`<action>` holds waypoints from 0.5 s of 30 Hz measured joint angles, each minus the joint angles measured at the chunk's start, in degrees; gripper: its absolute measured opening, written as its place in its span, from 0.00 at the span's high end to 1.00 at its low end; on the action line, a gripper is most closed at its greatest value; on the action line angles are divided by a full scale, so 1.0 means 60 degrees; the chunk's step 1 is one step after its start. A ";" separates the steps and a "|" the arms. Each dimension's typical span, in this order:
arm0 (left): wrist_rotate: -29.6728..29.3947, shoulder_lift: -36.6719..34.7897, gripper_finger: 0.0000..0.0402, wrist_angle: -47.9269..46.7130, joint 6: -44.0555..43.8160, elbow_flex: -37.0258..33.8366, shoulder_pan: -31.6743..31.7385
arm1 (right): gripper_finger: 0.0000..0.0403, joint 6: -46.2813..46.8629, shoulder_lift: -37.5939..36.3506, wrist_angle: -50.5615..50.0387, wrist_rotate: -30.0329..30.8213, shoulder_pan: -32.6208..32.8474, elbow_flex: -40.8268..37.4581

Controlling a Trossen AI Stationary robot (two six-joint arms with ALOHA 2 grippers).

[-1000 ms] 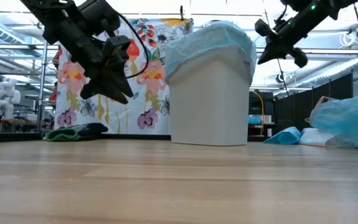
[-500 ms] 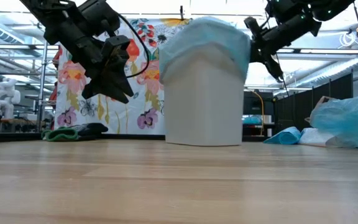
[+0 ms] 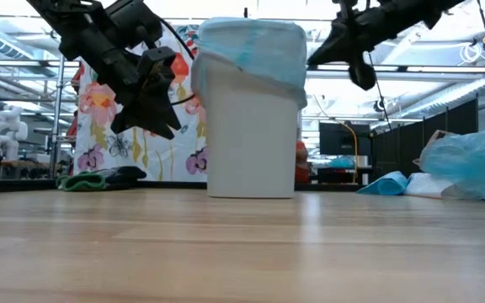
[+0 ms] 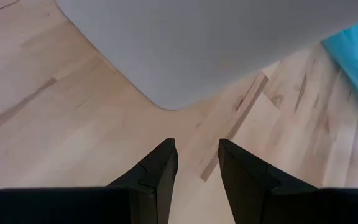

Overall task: Place trash/remove bag and relplace
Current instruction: Move the trash bin to the top of the table, then close the trash bag

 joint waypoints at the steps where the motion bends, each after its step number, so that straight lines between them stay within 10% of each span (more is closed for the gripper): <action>1: 0.0020 -0.0032 0.69 0.0002 -0.0092 0.0000 0.0000 | 1.00 0.0126 -0.0193 -0.0418 0.0292 0.0066 0.0000; 7: 0.0085 -0.0060 0.69 0.0057 -0.0462 0.0004 0.0000 | 1.00 0.0620 -0.1762 -0.3576 0.1923 0.0115 -0.0047; 15: 0.0618 -0.0060 0.69 0.1022 -0.0738 0.0015 -0.0004 | 1.00 0.0942 -0.3011 -0.3250 0.1010 -0.0684 -0.1329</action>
